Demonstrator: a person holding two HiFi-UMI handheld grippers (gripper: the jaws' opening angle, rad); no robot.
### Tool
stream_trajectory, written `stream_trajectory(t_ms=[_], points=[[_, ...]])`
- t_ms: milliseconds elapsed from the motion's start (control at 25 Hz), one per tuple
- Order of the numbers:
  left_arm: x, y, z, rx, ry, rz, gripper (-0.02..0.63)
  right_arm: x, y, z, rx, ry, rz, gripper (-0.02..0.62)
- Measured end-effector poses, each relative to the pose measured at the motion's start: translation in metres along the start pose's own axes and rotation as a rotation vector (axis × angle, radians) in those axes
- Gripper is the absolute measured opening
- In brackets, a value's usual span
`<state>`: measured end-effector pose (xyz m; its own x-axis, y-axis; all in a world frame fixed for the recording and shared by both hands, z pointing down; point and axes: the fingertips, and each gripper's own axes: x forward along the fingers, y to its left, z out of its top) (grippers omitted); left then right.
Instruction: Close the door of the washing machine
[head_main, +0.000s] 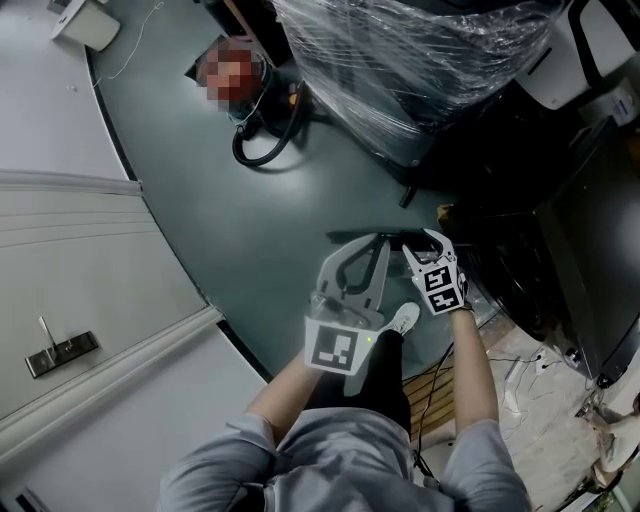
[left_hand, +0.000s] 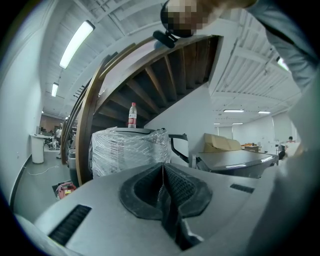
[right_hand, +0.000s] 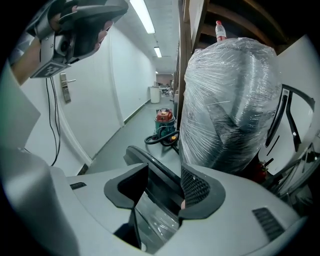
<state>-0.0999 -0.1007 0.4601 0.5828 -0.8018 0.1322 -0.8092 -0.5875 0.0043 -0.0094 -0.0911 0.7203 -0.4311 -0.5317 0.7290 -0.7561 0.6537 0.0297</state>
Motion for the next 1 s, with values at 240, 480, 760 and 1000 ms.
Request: stream_trajectory(t_ms=[240, 480, 760, 1000], points=[[0.000, -0.020, 0.001, -0.024, 0.004, -0.030, -0.002, -0.010, 0.014, -0.012, 0.013, 0.008, 0.026, 0.189], [0.002, -0.040, 0.007, 0.024, -0.010, -0.086, -0.002, -0.022, 0.026, -0.019, 0.054, 0.005, 0.046, 0.189], [0.001, -0.060, 0.009, 0.017, -0.007, -0.132, -0.002, -0.037, 0.041, -0.032, 0.103, 0.010, 0.063, 0.189], [0.005, -0.085, 0.012, 0.046, -0.009, -0.194, -0.002, -0.052, 0.045, -0.048, 0.197, 0.016, 0.082, 0.163]])
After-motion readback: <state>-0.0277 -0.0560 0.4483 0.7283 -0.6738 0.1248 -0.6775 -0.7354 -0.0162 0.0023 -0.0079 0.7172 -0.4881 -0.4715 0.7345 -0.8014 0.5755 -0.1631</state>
